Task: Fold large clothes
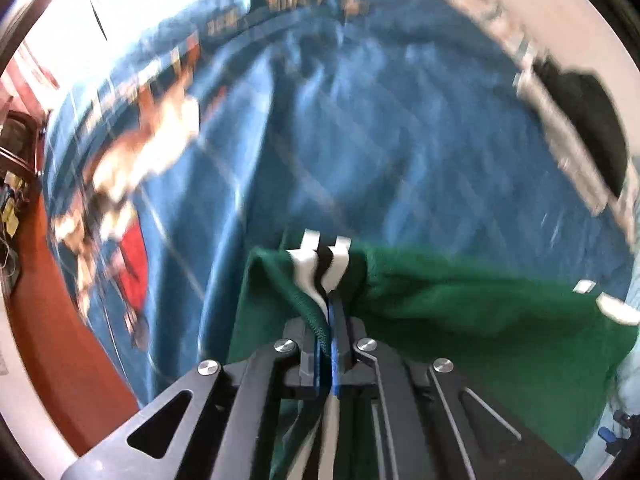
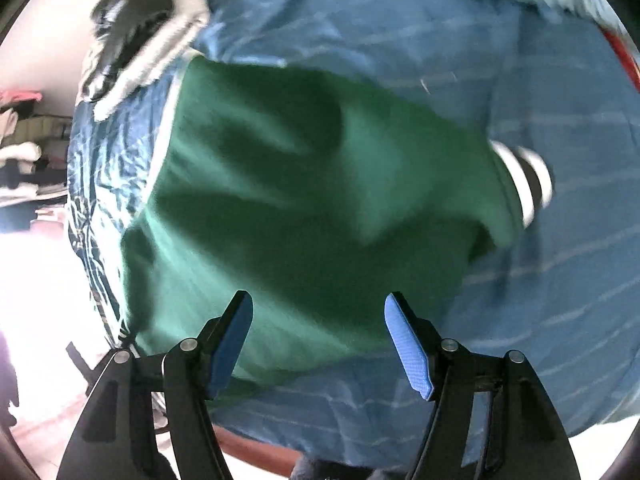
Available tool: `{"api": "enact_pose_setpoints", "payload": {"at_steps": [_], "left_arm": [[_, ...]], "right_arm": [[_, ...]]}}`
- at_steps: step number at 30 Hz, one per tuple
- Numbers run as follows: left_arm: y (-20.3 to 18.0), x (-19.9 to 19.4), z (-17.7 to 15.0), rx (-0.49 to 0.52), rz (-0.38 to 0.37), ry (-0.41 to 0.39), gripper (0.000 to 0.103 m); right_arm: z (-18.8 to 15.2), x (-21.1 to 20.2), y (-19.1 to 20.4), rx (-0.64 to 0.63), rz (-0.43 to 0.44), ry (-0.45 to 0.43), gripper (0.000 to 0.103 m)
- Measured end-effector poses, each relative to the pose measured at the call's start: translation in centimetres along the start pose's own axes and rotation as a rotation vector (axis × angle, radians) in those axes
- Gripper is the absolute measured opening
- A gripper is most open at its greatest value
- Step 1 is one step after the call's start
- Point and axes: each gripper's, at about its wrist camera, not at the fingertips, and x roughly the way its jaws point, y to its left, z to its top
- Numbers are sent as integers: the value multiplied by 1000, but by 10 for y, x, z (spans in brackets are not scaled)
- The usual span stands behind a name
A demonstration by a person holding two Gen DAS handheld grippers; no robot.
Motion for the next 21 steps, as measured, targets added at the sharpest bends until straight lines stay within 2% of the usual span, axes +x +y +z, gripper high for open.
{"api": "enact_pose_setpoints", "payload": {"at_steps": [4,6,9,10,11,12,13,14,16,17,18,21], "left_arm": [[9,-1,33,-26,-33,-24,1],[9,24,44,-11,-22,14,1],[10,45,36,26,2,71,1],[11,46,31,40,6,75,1],[12,45,27,54,11,73,2],[11,43,25,59,12,70,2],[12,42,24,56,11,69,2],[12,41,24,51,10,70,2],[11,42,25,49,13,71,2],[11,42,24,53,15,72,2],[11,40,24,58,17,71,2],[10,45,27,66,9,77,2]], "right_arm": [[34,-6,19,-35,8,-43,70],[50,-4,32,-53,3,-66,70],[78,-8,45,-102,-19,-125,71],[90,-5,53,-139,-29,-144,74],[100,-1,59,-175,-28,-152,82],[112,7,68,-228,-28,-152,86],[119,16,73,-261,-39,-142,86],[131,33,81,-309,-10,-90,86],[146,63,89,-326,35,29,83],[152,72,94,-336,29,42,46],[157,79,97,-340,16,50,14],[182,69,86,-194,85,-35,13]]}}
